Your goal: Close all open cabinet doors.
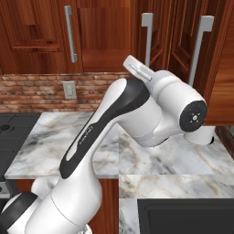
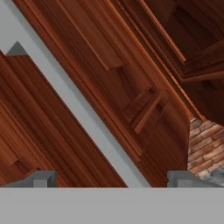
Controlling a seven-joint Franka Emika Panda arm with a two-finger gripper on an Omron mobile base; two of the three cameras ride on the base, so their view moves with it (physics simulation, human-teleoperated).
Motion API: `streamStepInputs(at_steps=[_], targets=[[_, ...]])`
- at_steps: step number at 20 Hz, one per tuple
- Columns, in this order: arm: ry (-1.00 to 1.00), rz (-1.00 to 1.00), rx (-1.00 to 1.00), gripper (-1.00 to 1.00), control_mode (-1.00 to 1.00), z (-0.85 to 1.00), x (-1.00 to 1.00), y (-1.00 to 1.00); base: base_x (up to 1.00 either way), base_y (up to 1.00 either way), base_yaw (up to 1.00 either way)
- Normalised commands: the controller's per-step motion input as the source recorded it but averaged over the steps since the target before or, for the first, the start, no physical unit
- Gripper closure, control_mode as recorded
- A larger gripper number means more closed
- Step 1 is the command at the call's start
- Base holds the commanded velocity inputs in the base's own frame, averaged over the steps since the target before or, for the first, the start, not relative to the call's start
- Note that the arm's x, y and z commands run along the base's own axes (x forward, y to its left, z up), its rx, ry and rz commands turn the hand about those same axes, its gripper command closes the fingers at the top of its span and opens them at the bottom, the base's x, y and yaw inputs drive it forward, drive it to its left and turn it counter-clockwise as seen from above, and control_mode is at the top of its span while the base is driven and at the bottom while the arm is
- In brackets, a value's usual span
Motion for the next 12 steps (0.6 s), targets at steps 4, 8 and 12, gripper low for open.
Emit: streamStepInputs(at_steps=[4,8,12], targets=[[0.0,0.03,0.0,-1.0,-1.0,0.0,0.31,0.0,0.0,0.0,0.0],[0.0,0.02,0.0,-1.0,-1.0,-0.07,0.37,0.0,0.0,0.0,0.0],[0.0,0.01,0.0,-1.0,-1.0,-0.11,0.41,0.0,0.0,0.0,0.0]])
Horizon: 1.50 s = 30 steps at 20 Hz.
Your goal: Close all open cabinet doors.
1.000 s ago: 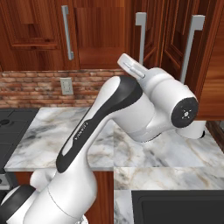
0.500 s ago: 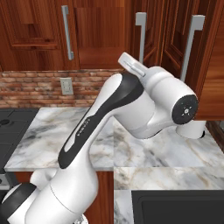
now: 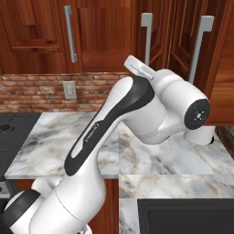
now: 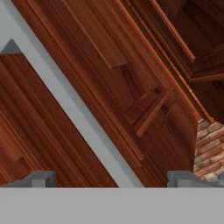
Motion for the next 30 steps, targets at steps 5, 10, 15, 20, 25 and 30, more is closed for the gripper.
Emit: streamStepInputs(at_steps=[5,10,15,20,25,30], targets=[[0.0,0.0,0.0,-1.0,-1.0,-0.05,0.39,0.0,0.0,0.0,0.0],[-0.01,0.0,0.0,-1.0,-1.0,-0.06,0.39,0.0,0.0,0.0,0.0],[-0.02,0.0,0.0,-1.0,-1.0,-0.14,0.44,0.2,0.0,0.0,0.0],[-0.01,0.0,0.0,-1.0,-1.0,-0.19,0.52,0.33,0.0,0.0,0.0],[0.0,0.0,0.0,-1.0,-1.0,-0.13,0.52,0.34,0.0,0.0,0.0],[0.0,0.0,0.0,-1.0,-1.0,-0.03,0.49,0.35,0.0,0.0,0.0]])
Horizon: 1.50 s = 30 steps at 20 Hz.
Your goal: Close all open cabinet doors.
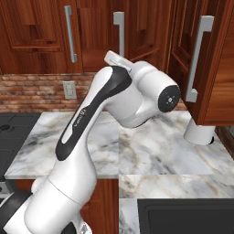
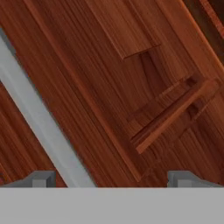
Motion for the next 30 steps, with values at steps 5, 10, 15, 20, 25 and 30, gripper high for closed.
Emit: streamStepInputs(at_steps=[5,10,15,20,25,30], targets=[[0.0,0.0,0.0,-1.0,-1.0,0.0,0.51,0.33,0.0,0.0,0.0],[0.0,0.0,0.0,-1.0,-1.0,0.0,0.49,0.38,0.0,0.0,0.0],[0.0,0.0,0.0,-1.0,-1.0,0.0,0.5,0.36,0.0,0.0,0.0],[0.0,0.0,0.0,-1.0,-1.0,0.0,0.46,0.32,0.0,0.0,0.0],[0.0,0.0,0.0,-1.0,-1.0,0.0,0.36,0.23,0.0,0.0,0.0],[0.0,0.0,0.0,-1.0,-1.0,0.0,0.42,0.19,0.0,0.0,0.0]])
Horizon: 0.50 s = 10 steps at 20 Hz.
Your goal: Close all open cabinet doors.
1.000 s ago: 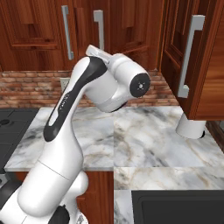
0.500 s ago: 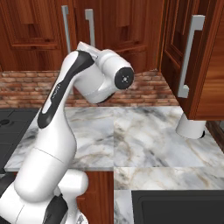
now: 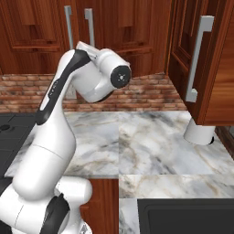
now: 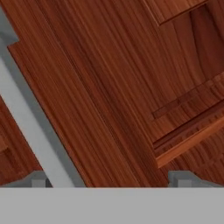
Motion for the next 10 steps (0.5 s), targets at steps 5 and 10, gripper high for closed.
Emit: streamStepInputs(at_steps=[5,10], targets=[[0.0,0.0,0.0,-1.0,-1.0,0.0,0.48,0.12,0.0,0.0,0.0],[0.0,0.0,0.0,-1.0,-1.0,0.0,0.61,0.11,0.0,0.0,0.0]])
